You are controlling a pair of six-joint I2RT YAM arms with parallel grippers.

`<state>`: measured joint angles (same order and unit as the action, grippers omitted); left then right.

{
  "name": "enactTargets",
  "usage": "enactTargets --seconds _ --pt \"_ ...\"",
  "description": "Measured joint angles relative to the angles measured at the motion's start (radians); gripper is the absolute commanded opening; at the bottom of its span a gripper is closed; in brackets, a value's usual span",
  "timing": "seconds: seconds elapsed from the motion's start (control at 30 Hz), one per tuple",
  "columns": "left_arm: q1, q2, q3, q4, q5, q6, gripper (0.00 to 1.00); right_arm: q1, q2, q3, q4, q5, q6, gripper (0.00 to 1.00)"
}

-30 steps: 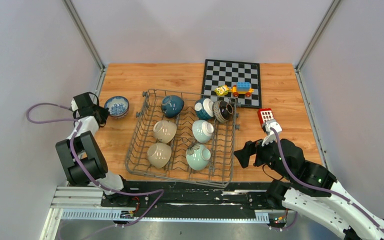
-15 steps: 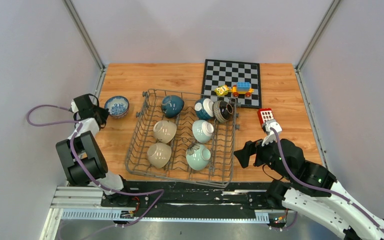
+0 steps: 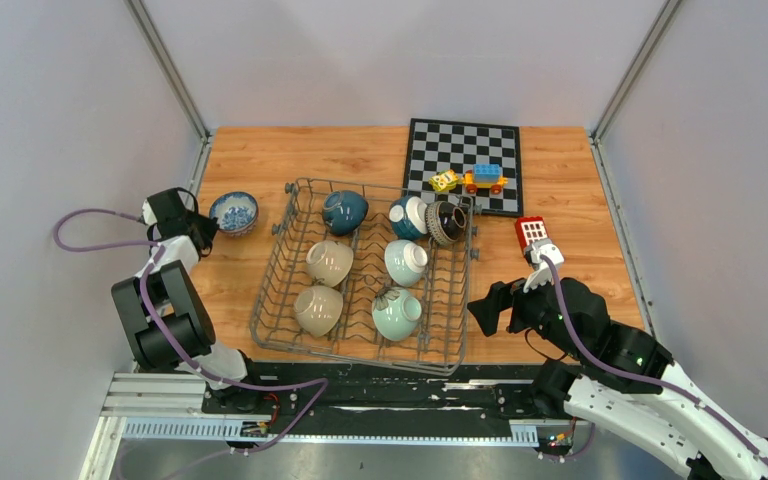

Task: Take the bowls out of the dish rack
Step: Place the bowl with the bowl.

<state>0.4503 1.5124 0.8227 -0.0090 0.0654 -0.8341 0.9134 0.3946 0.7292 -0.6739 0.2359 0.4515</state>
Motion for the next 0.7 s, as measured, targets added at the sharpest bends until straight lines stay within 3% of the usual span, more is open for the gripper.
enactTargets --seconds 0.53,0.7 --pt "0.0 -0.002 0.037 -0.069 -0.015 0.038 0.7 0.0 0.0 0.0 0.0 0.0 0.0 0.97" --pt "-0.012 -0.076 0.051 -0.145 -0.046 0.046 0.82 0.0 0.001 0.0 0.0 0.0 -0.008 0.97"
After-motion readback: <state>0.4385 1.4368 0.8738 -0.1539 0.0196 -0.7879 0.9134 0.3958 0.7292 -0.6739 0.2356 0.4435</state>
